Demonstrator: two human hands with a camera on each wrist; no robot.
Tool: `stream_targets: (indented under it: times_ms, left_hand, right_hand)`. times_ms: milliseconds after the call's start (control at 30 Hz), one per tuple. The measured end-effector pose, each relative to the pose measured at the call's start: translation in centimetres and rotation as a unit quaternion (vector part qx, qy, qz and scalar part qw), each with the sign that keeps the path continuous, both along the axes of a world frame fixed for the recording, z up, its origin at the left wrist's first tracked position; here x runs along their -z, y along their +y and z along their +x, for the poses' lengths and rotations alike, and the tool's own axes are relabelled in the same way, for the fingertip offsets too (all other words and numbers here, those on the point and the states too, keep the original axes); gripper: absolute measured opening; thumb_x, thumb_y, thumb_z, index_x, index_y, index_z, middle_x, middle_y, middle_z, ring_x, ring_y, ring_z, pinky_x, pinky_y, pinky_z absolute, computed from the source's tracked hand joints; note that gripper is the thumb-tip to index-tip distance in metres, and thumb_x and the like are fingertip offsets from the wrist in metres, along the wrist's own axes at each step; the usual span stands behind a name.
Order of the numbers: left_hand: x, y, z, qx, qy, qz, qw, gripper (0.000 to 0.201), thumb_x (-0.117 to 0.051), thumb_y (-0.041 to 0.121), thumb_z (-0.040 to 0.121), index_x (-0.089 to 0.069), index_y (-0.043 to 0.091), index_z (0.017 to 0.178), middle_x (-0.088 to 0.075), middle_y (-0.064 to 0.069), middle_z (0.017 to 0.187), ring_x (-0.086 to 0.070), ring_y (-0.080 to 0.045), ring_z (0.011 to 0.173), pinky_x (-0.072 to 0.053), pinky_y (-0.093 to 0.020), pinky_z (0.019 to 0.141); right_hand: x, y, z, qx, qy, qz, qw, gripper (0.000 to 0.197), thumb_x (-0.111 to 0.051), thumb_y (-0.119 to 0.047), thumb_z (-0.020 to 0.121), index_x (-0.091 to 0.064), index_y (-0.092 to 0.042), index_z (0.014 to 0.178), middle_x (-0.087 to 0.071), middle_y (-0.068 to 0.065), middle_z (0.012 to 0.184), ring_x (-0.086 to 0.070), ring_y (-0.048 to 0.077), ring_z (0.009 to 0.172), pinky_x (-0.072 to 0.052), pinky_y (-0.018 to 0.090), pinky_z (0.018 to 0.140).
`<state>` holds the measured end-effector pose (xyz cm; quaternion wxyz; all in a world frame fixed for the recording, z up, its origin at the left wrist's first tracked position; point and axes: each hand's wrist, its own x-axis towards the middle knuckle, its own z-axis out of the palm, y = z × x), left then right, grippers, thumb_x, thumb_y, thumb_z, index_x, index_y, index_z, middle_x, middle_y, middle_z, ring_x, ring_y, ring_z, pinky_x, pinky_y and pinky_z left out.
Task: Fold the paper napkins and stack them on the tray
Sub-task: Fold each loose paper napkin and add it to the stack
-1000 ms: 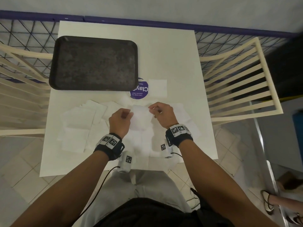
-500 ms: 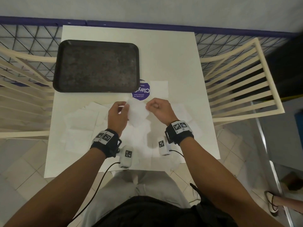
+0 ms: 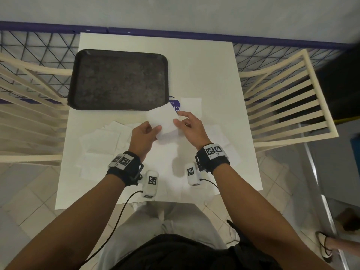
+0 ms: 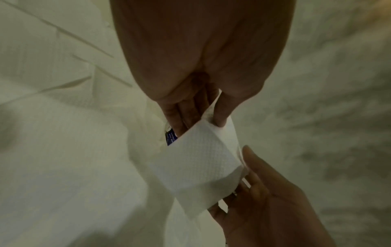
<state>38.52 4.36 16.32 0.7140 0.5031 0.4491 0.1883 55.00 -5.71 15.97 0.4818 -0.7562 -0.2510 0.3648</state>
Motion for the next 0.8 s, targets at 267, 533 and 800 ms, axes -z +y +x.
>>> stream_targets:
  times_ms: [267, 533, 800]
  left_hand:
    - [-0.2, 0.8, -0.3, 0.018, 0.037, 0.095, 0.995, 0.02, -0.062, 0.022, 0.101, -0.066, 0.016, 0.119, -0.077, -0.006, 0.104, -0.073, -0.032, 0.098, -0.059, -0.059, 0.088]
    - [0.0, 0.6, -0.8, 0.055, 0.021, 0.174, 0.983, 0.061, -0.084, 0.021, 0.085, -0.056, 0.039, 0.136, -0.072, 0.004, 0.08, -0.068, -0.013, 0.075, -0.056, -0.028, 0.076]
    - [0.0, 0.9, -0.9, 0.069, 0.096, 0.308, 0.944, 0.021, -0.073, 0.03, 0.094, -0.08, 0.018, 0.11, -0.073, 0.011, 0.084, -0.061, -0.004, 0.072, -0.048, -0.016, 0.074]
  right_hand:
    - [0.0, -0.3, -0.2, -0.024, -0.053, -0.021, 0.998, 0.021, -0.075, -0.033, 0.088, -0.07, -0.013, 0.083, -0.065, -0.004, 0.085, -0.058, 0.012, 0.078, -0.046, 0.026, 0.079]
    - [-1.5, -0.3, -0.9, 0.028, 0.008, 0.055, 0.998, 0.054, -0.077, -0.023, 0.088, -0.053, -0.032, 0.135, -0.075, 0.002, 0.087, -0.07, 0.018, 0.078, -0.057, 0.027, 0.08]
    - [-1.4, -0.3, -1.2, -0.031, -0.1, 0.044, 0.994, 0.024, -0.081, -0.028, 0.083, -0.078, -0.023, 0.106, -0.072, -0.002, 0.093, -0.058, 0.019, 0.081, -0.052, 0.029, 0.078]
